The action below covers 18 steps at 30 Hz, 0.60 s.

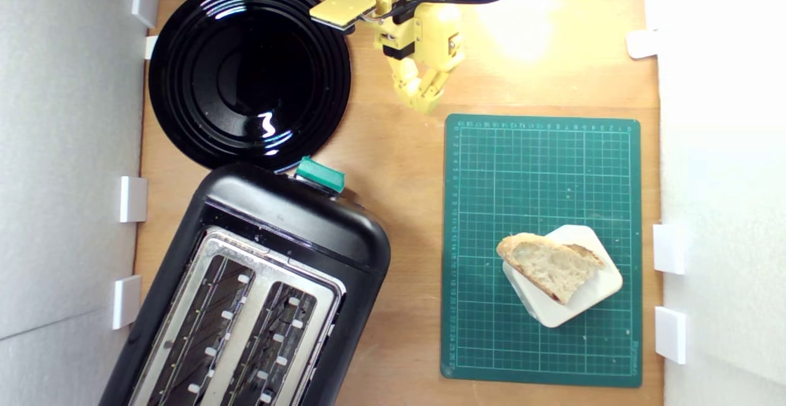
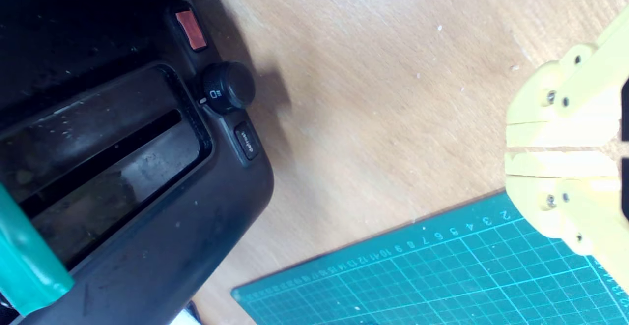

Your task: Pick bread and place in toaster

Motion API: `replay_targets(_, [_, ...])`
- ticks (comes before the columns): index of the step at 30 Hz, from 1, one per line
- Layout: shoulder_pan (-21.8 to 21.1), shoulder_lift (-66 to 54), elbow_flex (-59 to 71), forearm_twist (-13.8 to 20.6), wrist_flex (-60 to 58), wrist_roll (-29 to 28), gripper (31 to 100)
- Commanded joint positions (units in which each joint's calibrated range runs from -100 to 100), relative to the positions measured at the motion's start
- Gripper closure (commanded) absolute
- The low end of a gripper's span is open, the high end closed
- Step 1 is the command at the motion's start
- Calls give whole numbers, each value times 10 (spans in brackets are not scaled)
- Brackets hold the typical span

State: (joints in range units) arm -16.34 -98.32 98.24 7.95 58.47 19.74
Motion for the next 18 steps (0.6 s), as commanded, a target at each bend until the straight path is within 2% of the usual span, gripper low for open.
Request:
replay_targets(1, [-2,-5,2,-2,1,-1,983])
replay_targets(6, [0,-5,1,5,1,2,989])
replay_targets(18, [-1,-5,1,-2,1,2,988])
